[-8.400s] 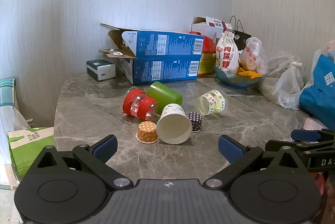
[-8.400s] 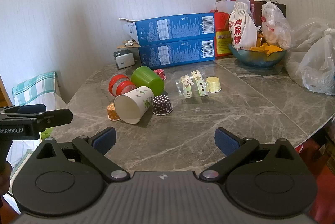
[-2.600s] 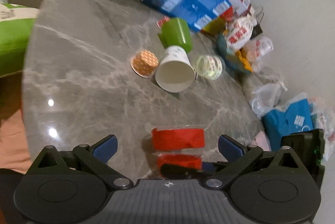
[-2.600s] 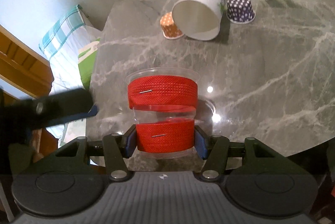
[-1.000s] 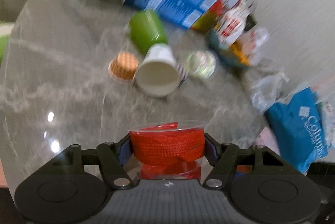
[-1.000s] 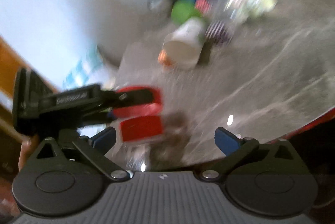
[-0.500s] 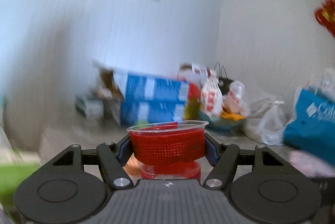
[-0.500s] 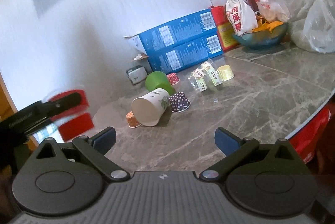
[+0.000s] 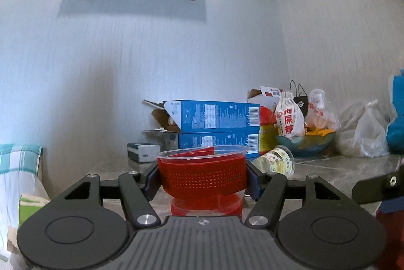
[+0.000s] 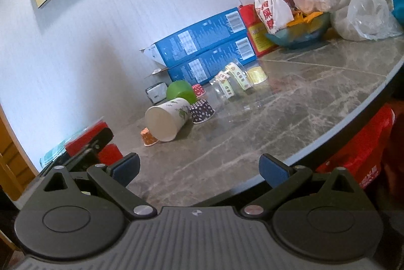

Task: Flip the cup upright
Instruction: 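Lower the upright cup onto the table with the left tool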

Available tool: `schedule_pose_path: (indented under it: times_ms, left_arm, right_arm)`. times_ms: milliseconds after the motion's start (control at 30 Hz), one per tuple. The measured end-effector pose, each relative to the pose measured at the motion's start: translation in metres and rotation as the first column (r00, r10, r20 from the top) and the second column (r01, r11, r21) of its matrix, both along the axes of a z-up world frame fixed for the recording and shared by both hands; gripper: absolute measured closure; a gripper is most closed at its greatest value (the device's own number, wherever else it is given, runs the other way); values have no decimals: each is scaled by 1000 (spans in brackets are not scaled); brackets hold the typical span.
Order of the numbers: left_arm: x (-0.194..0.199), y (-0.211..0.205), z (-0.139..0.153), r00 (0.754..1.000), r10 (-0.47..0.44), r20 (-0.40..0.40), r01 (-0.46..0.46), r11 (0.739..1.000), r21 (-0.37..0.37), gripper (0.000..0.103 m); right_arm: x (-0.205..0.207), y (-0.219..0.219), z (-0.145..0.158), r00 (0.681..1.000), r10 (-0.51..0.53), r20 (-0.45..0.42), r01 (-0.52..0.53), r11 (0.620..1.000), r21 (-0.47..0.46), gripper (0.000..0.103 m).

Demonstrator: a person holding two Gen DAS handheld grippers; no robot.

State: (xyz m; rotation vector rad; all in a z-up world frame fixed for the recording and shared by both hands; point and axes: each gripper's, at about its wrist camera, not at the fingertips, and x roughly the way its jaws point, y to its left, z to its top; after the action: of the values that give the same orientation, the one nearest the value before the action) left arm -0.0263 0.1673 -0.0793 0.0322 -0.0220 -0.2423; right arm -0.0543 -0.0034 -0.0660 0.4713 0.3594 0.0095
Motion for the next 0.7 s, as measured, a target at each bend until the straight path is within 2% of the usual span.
schedule_pose_path:
  times_ms: [467,700]
  left_arm:
    - [13,-7,-9,997,-2,-79,4,1000,30,35]
    - [10,-7,-16,998,-3,-63,6,999,41,35]
  right_arm:
    - [-5,2,-6,1000,7,-1,-7,1000,0,1]
    - [-6,3,-7,1000,6,-6,-6,1000,0,1]
